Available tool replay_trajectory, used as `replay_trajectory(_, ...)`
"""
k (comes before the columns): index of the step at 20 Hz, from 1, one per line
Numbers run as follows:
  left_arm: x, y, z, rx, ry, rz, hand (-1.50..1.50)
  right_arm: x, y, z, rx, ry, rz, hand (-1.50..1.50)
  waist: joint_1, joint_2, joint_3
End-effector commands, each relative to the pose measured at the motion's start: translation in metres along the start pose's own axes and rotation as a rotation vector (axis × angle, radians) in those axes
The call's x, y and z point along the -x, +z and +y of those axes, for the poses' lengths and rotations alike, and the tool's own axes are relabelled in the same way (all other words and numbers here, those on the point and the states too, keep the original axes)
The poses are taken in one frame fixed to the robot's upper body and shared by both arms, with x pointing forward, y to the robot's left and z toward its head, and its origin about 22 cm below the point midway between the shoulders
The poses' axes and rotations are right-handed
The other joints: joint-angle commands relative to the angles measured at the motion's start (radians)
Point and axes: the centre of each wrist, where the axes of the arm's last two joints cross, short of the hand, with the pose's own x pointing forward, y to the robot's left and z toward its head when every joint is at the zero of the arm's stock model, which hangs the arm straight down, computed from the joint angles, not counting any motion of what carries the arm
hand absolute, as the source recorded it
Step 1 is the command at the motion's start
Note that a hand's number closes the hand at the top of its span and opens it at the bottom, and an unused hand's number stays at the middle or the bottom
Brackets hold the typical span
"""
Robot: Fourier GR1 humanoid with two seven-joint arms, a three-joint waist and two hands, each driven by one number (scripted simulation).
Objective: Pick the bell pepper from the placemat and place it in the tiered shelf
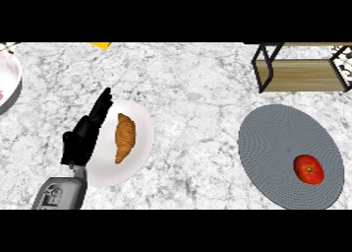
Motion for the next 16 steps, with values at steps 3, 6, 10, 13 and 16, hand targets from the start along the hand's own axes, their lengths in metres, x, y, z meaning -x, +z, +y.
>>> replay_trajectory(3,-0.002,-0.006,0.003,-0.002,-0.006,0.006,0.0,-0.012,-0.023,-0.055,0.152,-0.138,0.079,-1.5,-0.018,-0.005,0.0)
replay_trajectory(6,0.006,0.009,0.007,0.0,0.007,0.03,0.0,-0.011,-0.042,-0.103,0.196,-0.099,0.128,-1.5,-0.007,-0.003,0.0)
replay_trajectory(10,0.003,0.001,0.022,-0.029,-0.001,0.024,0.0,0.007,-0.047,-0.154,0.144,-0.003,0.272,-1.5,-0.039,-0.011,-0.001)
replay_trajectory(13,0.011,0.016,0.012,-0.039,0.002,0.031,0.0,0.007,-0.052,-0.206,0.1,0.054,0.299,-1.5,-0.038,-0.012,-0.001)
replay_trajectory(16,0.01,0.001,0.021,-0.047,-0.005,0.019,0.0,0.01,-0.051,-0.242,0.075,0.084,0.31,-1.5,-0.033,-0.006,-0.001)
